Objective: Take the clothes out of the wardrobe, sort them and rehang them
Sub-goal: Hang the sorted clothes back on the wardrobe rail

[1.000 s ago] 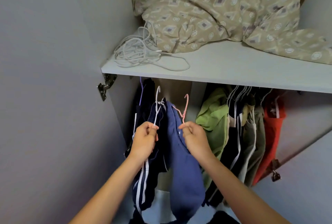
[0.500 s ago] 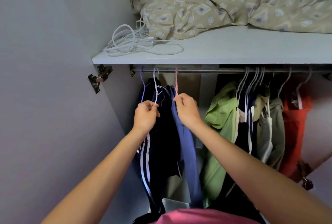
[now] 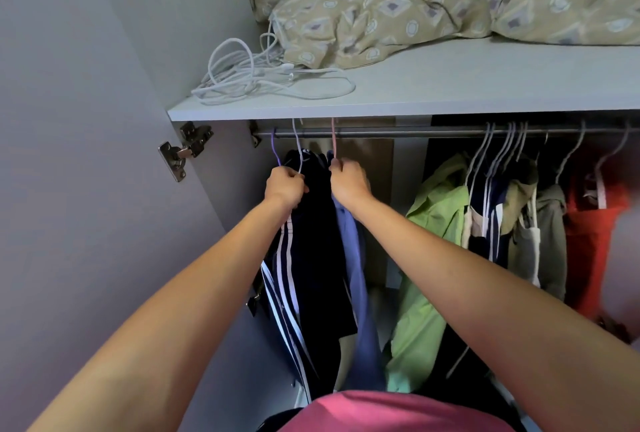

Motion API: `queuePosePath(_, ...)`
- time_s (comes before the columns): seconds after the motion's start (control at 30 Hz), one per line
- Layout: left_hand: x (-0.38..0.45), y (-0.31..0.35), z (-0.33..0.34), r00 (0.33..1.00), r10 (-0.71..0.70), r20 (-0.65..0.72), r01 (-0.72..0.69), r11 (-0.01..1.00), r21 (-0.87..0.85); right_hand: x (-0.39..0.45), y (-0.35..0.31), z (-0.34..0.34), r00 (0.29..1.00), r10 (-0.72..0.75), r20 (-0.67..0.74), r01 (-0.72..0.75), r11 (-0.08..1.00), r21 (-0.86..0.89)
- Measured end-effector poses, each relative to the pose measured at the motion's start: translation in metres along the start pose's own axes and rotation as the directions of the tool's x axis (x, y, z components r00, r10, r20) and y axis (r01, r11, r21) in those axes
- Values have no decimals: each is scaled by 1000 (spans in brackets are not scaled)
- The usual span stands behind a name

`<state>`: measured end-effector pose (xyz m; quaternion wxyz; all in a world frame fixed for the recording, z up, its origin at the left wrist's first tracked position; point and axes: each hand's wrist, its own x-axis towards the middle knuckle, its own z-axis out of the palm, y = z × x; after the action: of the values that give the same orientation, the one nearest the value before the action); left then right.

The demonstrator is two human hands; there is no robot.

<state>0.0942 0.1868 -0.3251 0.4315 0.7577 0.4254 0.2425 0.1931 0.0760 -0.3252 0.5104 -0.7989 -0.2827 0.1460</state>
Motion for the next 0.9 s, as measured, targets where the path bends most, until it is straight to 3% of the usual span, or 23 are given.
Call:
queuePosePath(0.17,5,-17,-4,1000,-26,-7,26,999,33,11,23,10,991,115,69,-117,993,26)
queuePosePath(0.33,8,-25,-3,1000,12,-13,-11,998,65,13,30,21,994,94,56,-94,995,-16)
queuePosePath(0.67,17,-30,-18,995,87,51,-100,883,459,15,13,45,980,85,178,-77,996,-48)
queuePosePath(0.9,28,-43,-12,998,52,43,-66,871,486,27,24,42,975,74,207,-61,996,-71)
